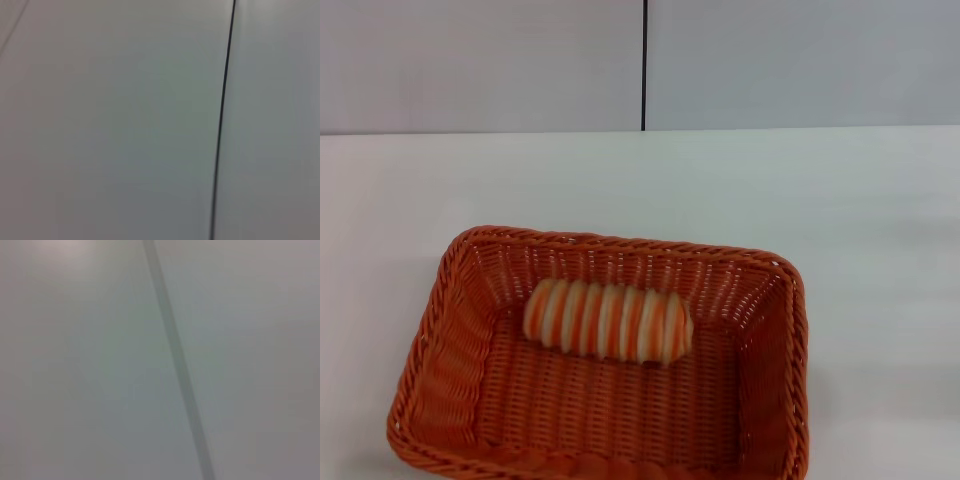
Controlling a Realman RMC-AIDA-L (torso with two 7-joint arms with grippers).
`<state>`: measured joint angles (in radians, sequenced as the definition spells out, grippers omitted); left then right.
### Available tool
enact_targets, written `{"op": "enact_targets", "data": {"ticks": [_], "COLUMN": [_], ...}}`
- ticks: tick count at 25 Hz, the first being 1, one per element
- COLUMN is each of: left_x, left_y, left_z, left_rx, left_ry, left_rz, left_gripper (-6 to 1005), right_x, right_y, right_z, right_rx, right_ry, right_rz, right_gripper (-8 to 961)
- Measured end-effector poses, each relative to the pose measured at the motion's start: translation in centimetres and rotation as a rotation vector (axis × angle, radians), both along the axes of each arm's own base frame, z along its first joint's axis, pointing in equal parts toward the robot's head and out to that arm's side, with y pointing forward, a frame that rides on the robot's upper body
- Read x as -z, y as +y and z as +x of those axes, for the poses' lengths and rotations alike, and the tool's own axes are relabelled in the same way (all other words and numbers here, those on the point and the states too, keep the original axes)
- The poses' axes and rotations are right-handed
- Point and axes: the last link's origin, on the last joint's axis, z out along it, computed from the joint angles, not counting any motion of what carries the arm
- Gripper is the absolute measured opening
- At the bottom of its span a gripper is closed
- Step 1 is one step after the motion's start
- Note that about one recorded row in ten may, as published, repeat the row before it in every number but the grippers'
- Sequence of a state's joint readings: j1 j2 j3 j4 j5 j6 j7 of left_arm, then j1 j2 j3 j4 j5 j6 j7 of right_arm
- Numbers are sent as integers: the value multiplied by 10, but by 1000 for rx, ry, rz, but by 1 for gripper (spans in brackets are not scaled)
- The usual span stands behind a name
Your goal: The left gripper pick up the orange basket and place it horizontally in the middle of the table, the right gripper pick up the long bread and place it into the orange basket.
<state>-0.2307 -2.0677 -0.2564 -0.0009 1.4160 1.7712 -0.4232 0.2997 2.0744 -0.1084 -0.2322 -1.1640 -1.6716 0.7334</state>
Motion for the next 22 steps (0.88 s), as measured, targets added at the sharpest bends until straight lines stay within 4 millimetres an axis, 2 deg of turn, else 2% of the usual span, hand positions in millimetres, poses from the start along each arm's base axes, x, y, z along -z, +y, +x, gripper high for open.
{"op": "enact_targets", "data": {"ticks": [3,8,22], "left_x": [3,5,11], "left_y": [1,4,6], "left_z": [0,0,2], "left_rx": [-56,-68,-75], "left_ry": [69,88,100], "left_rz": [26,17,-11], "left_gripper": [586,586,586], "right_x": [1,7,19], "right_y": [-5,-2,15], "right_z": [11,15,7], "right_rx": [70,119,218], "right_ry": [40,57,-67], "right_rz": [38,36,122], "right_gripper": [598,598,598]}}
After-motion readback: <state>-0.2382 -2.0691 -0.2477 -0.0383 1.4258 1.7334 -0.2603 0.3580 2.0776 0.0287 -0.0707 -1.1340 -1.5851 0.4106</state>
